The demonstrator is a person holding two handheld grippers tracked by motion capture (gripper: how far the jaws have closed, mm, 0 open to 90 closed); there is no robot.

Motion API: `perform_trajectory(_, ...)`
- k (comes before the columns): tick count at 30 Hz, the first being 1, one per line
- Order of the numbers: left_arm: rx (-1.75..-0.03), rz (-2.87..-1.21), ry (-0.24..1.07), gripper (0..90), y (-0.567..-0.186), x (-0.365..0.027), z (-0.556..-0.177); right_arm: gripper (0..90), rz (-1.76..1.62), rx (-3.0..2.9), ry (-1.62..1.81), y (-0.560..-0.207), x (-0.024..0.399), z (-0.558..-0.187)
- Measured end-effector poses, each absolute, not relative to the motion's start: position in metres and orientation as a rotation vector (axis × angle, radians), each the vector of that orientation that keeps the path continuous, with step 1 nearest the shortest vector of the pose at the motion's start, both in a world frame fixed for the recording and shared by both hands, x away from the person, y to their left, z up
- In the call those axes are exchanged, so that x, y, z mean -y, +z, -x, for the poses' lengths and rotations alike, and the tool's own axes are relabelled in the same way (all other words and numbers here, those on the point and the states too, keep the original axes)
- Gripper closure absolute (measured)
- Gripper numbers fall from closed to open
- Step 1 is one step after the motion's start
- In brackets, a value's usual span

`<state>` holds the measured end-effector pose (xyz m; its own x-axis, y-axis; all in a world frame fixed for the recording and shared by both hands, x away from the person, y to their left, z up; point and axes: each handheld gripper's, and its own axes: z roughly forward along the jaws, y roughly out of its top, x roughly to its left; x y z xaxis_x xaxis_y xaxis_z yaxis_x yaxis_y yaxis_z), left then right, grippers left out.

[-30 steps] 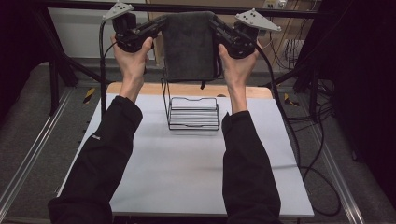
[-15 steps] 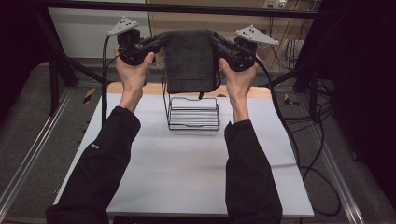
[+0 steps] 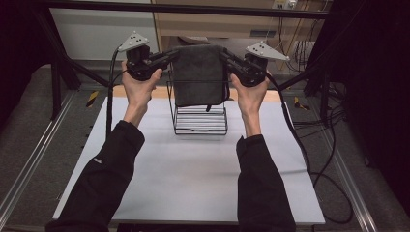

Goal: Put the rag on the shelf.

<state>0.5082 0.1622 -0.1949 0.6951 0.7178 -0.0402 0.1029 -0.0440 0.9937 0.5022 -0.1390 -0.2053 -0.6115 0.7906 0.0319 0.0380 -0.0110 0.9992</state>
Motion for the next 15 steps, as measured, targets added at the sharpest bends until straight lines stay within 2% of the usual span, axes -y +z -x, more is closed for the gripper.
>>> perform_trajectory(15, -0.669, -1.610, 0.537, 80.3, -0.202, -0.166, -0.491, 79.9, -0.844, -1.740, 1.691, -0.214, 0.142, -0.490)
